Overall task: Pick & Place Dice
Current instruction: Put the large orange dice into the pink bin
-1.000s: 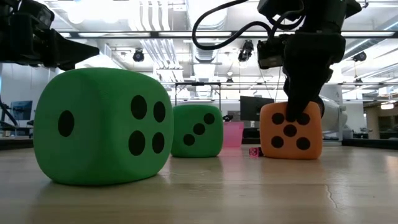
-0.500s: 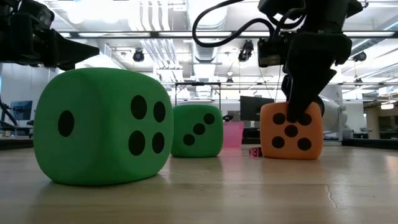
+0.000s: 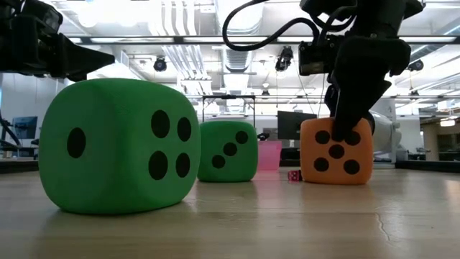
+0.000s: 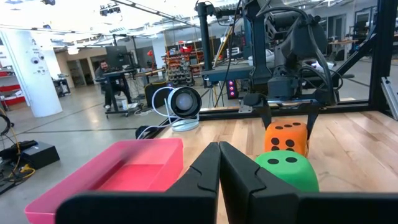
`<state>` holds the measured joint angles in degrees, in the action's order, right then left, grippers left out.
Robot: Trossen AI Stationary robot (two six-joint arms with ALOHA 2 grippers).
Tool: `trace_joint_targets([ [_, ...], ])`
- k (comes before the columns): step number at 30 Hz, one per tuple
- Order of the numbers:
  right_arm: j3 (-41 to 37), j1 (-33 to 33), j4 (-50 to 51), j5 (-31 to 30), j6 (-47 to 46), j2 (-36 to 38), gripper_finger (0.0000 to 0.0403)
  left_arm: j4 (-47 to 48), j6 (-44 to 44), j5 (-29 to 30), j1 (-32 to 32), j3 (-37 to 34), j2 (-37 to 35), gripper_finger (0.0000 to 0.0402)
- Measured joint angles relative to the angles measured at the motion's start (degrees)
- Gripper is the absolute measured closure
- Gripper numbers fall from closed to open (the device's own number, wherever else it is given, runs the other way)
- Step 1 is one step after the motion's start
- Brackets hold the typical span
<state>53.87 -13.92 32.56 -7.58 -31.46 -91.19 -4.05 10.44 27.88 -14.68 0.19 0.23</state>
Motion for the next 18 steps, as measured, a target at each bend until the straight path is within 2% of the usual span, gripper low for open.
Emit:
trace_joint_targets([
  [3, 0.0, -0.1, 0.0, 0.2, 0.0, 0.0, 0.0040, 0.0, 0.0, 0.0, 0.0, 0.0, 0.0, 0.0387],
  [7, 0.0, -0.1, 0.0, -0.2, 0.6, 0.1, 0.0061, 0.0, 0.0, 0.0, 0.0, 0.0, 0.0, 0.0387],
  [12, 1.5, -0.1, 2.5, -1.4, 2.3, 1.7, 0.0062, 0.0, 0.0, 0.0, 0.0, 0.0, 0.0, 0.0387],
  [18, 7.8, 0.4, 11.8, -8.6, 5.3, 6.4, 0.0063, 0.0, 0.0, 0.0, 0.0, 0.0, 0.0, 0.0387],
])
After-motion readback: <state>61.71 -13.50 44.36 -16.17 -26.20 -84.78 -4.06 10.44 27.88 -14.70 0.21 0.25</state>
